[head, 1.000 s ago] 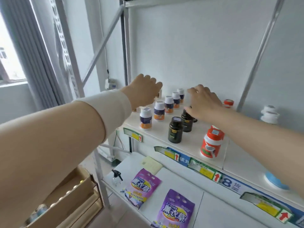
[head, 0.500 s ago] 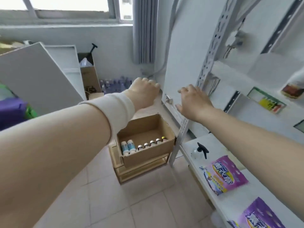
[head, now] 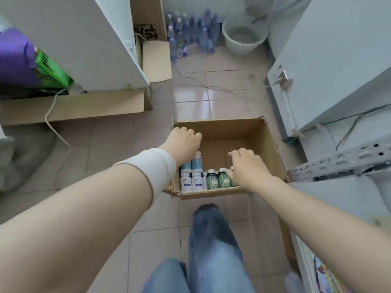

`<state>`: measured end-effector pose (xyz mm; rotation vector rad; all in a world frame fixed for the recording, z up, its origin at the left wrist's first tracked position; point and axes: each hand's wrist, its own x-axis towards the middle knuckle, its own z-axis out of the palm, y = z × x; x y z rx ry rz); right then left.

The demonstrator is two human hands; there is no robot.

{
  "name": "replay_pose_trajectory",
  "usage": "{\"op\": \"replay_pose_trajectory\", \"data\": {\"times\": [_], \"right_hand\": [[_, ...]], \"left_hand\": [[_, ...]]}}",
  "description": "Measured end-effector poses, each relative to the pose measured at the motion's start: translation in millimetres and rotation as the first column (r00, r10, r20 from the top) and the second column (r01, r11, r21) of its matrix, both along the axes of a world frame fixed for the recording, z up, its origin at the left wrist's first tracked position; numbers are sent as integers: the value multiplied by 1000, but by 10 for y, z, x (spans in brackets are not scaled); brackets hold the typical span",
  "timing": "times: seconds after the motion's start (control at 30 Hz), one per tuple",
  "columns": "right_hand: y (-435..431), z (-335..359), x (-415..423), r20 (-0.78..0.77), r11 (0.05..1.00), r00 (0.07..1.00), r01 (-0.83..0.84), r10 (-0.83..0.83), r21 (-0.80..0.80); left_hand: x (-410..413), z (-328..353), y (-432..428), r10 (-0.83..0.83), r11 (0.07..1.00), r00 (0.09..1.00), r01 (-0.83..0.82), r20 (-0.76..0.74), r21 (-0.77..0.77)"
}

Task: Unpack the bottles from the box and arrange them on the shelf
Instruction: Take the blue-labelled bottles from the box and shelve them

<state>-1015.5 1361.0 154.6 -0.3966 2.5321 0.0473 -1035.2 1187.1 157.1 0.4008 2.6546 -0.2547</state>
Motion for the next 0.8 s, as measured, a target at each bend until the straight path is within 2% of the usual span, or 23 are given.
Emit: {"op": "replay_pose_trajectory", "data": {"times": [0.1, 0.2, 0.33, 0.43, 0.53, 0.63, 0.73, 0.8], "right_hand": [[-73, -645, -391, 116, 1000, 993, -24, 23, 6], [-256, -1301, -749, 255, 1000, 967, 21, -17, -13], [-508, -2169, -1092, 400, 996, 914, 79, -61, -29], [-617, -2669, -1175, 544, 986, 831, 163, -121, -30], [-663, -2968, -1138, 632, 940, 742, 336, -222, -65], [-697, -3088, -1113, 682, 887, 677, 453, -277, -89], [-672, -3090, -1157, 711, 851, 632, 517, -308, -90], [-599, -3079, -1208, 705, 837, 627, 541, -332, -87]], "left_hand": [[-350, -656, -53, 70, 997, 993, -72, 94, 20], [-616, -1304, -120, 96, 995, 980, -96, 177, -4], [-937, -2135, -204, 69, 993, 959, -40, 276, -109], [-1067, -2601, -234, 59, 984, 918, 13, 392, -179], [-1145, -2805, -207, 100, 988, 862, -28, 497, -150], [-1182, -2883, -206, 126, 989, 845, -65, 520, -133], [-1184, -2937, -209, 173, 984, 833, -126, 525, -124], [-1179, -2944, -193, 250, 966, 810, -243, 530, -84]]}}
